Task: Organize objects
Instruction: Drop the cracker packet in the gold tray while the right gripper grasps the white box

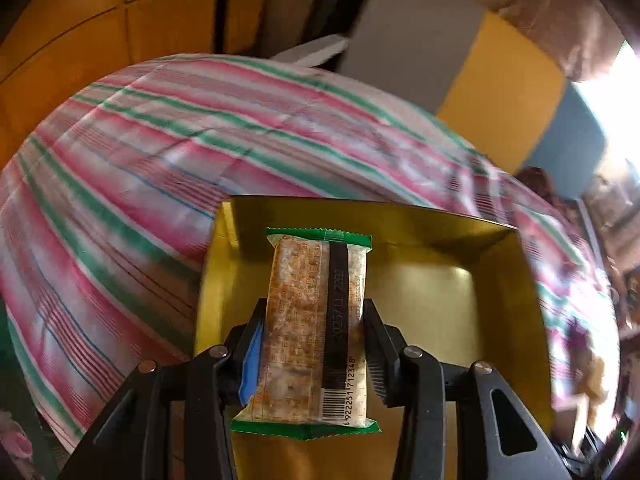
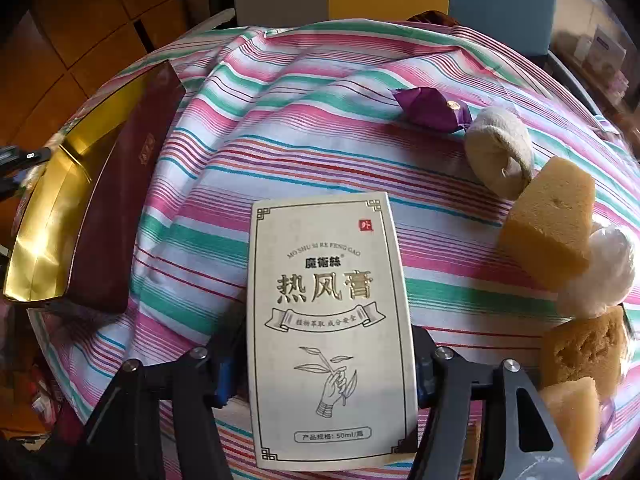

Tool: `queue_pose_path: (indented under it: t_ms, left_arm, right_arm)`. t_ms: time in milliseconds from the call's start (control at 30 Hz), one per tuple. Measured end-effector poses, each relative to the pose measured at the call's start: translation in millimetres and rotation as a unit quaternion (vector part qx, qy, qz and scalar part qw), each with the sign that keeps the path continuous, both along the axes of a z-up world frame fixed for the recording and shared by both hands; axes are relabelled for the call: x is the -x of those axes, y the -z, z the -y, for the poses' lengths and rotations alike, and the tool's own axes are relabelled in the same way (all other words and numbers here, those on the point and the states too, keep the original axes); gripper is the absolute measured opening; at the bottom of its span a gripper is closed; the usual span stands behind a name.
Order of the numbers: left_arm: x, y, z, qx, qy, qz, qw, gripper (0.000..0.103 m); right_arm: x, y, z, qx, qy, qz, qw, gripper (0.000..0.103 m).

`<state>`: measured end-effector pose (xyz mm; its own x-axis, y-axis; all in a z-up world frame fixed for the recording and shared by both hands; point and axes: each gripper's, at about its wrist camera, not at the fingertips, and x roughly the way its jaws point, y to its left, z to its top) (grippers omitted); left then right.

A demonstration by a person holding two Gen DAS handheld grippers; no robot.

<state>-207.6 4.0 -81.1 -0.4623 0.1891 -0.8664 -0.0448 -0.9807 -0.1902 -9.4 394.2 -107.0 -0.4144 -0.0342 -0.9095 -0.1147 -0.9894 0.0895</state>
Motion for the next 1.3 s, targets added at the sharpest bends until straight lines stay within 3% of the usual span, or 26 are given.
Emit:
queue_pose_path:
  t_ms: [100, 200, 333, 500, 700, 967, 1133, 1300]
  left_arm:
    - [13, 11, 2, 0.021, -0.018, 0.009, 0.9996, 0.044]
    - [19, 16, -2, 0.051, -0.001, 0.007, 0.9987, 0.045]
    - [13, 11, -1, 0.054, 0.004, 0.0, 0.9985, 0.046]
    - [-26, -20, 2, 0.057, 0.015, -0.041, 0.9974, 0.047]
    - [-94, -46, 2, 0.034, 0.055, -0.085, 0.9943, 0.047]
    - [-188, -53, -16, 0.027, 0.118, -0.117, 0.9856, 0.047]
    - [-213, -47, -27, 0.027, 0.143, -0.117, 0.9825, 0.047]
    - [-223, -51, -31, 0.026, 0.156, -0.128, 0.9791, 0.047]
  right_arm:
    - [0, 0, 0, 0.002, -0.002, -0.001, 1.0, 0.068]
    - [-1, 1, 2, 0.001, -0.003, -0.002, 1.0, 0.071]
    - [-1, 2, 6, -0.003, -0.003, -0.004, 1.0, 0.075]
    - [-2, 2, 6, -0.006, -0.004, -0.005, 1.0, 0.077]
    - [-3, 2, 9, -0.017, 0.0, -0.01, 1.0, 0.076]
    - [-7, 0, 13, -0.029, 0.023, -0.022, 0.999, 0.074]
    - [-12, -3, 19, -0.038, 0.037, -0.031, 0.998, 0.063]
    - [-14, -4, 22, -0.045, 0.045, -0.037, 0.997, 0.059]
